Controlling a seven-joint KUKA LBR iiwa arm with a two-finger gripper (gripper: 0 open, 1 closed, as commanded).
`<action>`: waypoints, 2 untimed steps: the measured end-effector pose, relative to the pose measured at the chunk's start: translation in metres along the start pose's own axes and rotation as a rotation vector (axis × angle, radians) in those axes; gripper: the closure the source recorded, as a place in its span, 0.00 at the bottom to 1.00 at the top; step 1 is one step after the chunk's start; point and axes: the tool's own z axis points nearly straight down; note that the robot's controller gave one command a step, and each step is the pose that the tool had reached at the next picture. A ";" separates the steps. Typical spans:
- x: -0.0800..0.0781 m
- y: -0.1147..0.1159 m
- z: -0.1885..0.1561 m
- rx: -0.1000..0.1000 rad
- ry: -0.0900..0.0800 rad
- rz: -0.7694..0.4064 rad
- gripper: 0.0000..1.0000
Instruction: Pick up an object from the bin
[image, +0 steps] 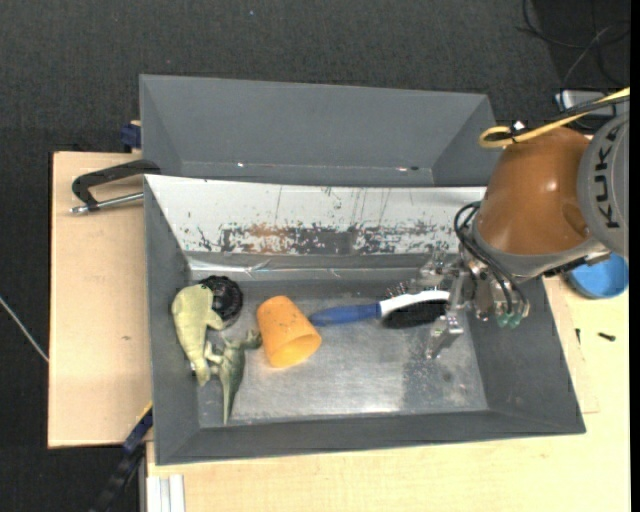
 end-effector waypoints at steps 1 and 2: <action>-0.003 -0.008 0.073 0.000 -0.010 0.035 0.00; -0.005 -0.008 0.069 0.001 -0.018 0.033 1.00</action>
Offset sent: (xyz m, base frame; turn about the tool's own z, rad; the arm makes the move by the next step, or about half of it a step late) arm -0.0009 -0.0088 -0.0742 0.0336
